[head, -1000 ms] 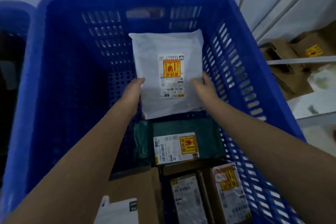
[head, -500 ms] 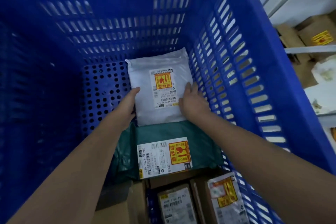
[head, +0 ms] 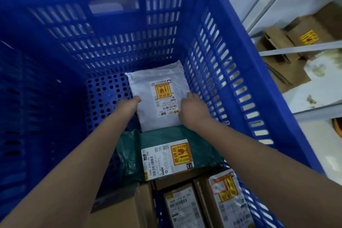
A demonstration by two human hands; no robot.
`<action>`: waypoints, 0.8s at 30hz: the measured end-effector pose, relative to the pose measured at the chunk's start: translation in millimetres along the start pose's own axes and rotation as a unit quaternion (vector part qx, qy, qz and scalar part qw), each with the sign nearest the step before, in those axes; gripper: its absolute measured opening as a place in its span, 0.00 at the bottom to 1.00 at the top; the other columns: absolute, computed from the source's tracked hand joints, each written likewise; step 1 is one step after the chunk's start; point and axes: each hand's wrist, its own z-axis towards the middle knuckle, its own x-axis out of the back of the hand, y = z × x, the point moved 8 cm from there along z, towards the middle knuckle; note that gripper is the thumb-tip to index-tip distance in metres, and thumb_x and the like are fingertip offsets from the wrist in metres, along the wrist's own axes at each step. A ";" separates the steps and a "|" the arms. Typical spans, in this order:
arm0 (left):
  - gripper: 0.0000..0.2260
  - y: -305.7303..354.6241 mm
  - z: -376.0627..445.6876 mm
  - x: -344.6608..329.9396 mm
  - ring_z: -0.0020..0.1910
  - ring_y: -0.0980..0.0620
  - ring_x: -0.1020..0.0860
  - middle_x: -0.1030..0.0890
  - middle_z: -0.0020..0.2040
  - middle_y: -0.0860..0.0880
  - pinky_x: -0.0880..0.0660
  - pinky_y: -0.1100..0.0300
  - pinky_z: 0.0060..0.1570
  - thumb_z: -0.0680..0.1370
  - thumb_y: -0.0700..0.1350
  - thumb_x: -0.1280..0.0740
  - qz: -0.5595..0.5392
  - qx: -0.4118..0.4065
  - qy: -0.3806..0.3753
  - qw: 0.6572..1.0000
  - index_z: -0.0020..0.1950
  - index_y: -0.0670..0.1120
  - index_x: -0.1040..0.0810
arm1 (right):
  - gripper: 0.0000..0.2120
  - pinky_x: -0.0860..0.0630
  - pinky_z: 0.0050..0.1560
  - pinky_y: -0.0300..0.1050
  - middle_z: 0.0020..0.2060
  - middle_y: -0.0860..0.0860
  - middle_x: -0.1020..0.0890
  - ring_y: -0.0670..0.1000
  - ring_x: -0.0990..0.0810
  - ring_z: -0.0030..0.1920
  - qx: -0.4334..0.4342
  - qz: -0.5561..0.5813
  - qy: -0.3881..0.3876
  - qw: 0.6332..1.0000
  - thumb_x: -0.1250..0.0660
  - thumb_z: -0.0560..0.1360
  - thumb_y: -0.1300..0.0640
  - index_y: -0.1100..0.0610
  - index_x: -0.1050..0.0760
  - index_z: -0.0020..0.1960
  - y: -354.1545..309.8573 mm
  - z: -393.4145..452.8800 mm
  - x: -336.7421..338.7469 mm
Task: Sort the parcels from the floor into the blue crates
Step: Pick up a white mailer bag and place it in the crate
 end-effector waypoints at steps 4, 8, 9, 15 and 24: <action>0.12 17.9 -21.4 14.4 0.30 0.48 0.33 0.32 0.31 0.45 0.34 0.58 0.35 0.77 0.41 0.39 0.000 -0.086 0.026 0.996 0.34 0.43 0.34 | 0.18 0.31 0.56 0.50 0.63 0.59 0.31 0.58 0.33 0.63 0.003 0.062 0.028 0.998 0.42 0.78 0.54 0.61 0.33 0.64 -6.9 -35.6 16.2; 0.09 56.2 -77.5 6.9 0.34 0.52 0.27 0.24 0.35 0.48 0.30 0.60 0.36 0.80 0.37 0.42 -0.053 -0.234 0.032 0.970 0.42 0.42 0.25 | 0.14 0.28 0.50 0.48 0.59 0.57 0.28 0.57 0.26 0.56 -0.026 0.212 0.119 0.970 0.42 0.78 0.55 0.61 0.28 0.60 -5.6 -71.9 66.9; 0.11 73.5 -101.2 1.7 0.35 0.53 0.26 0.24 0.35 0.49 0.29 0.61 0.35 0.80 0.36 0.43 -0.049 -0.286 0.031 0.956 0.40 0.44 0.25 | 0.12 0.27 0.48 0.48 0.56 0.56 0.26 0.56 0.24 0.52 -0.034 0.255 0.169 0.951 0.42 0.78 0.56 0.60 0.26 0.56 -0.8 -86.8 88.7; 0.13 159.0 -241.9 -70.6 0.32 0.55 0.25 0.24 0.34 0.48 0.26 0.59 0.35 0.76 0.33 0.44 -0.084 -0.416 -0.102 0.900 0.38 0.46 0.25 | 0.08 0.35 0.31 0.42 0.33 0.48 0.30 0.47 0.32 0.32 -0.077 0.357 0.513 0.777 0.40 0.72 0.62 0.55 0.34 0.34 59.0 -234.2 202.0; 0.10 100.7 -435.6 -307.1 0.32 0.59 0.23 0.21 0.35 0.53 0.27 0.66 0.31 0.77 0.42 0.41 0.237 -0.526 -0.366 0.730 0.38 0.51 0.24 | 0.06 0.26 0.38 0.45 0.37 0.51 0.22 0.51 0.22 0.38 -0.378 0.568 0.411 0.604 0.41 0.74 0.62 0.56 0.30 0.38 271.0 -393.1 38.7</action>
